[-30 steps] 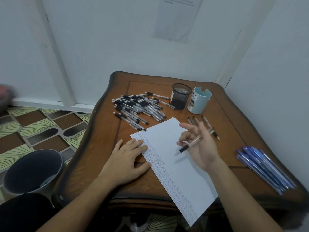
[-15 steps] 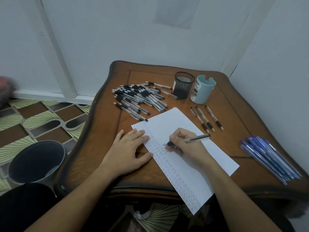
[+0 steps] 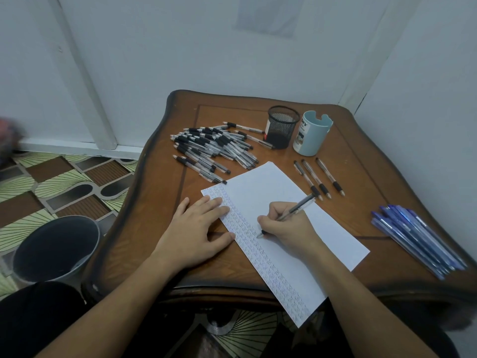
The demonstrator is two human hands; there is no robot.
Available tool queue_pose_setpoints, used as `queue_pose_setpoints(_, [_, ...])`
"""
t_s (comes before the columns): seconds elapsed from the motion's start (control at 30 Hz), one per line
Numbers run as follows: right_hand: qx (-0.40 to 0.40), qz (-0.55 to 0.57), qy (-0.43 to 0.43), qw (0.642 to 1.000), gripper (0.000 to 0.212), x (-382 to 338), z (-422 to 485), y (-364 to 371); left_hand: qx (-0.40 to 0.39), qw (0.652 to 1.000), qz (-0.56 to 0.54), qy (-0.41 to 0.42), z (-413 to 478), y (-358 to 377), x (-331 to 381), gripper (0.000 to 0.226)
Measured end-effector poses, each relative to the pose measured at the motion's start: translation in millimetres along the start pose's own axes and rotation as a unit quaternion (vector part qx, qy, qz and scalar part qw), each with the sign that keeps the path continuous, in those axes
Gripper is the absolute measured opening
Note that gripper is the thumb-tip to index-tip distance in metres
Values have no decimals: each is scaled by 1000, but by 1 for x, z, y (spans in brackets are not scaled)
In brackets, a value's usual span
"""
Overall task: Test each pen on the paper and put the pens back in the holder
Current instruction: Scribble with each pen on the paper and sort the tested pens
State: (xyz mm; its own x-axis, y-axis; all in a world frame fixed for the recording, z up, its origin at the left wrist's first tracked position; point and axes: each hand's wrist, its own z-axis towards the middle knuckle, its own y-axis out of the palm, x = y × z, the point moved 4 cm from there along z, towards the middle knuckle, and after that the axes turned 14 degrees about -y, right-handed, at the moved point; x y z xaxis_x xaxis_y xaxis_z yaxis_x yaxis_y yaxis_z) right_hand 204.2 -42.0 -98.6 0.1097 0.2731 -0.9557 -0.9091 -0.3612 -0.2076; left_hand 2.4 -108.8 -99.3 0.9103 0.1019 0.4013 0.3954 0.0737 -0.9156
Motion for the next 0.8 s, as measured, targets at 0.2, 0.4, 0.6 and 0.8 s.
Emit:
queue_pose_setpoints(0.2, [-12,-23,-3,1000,46,-2,0,1,-5,1000,9,-1,0,0,0,77])
queue_pose_setpoints(0.4, [-11,1,8,1000,50,-2,1,1,-1,1000,1,2,0,0,0,75])
queue_pose_setpoints(0.6, [0,-14,-11,1000,48,-4,1,-1,2,1000,5,1,-1,0,0,75])
queue_pose_setpoints(0.8, [-11,-26,-7,1000,50,-4,0,1,3,1000,1,1,-1,0,0,75])
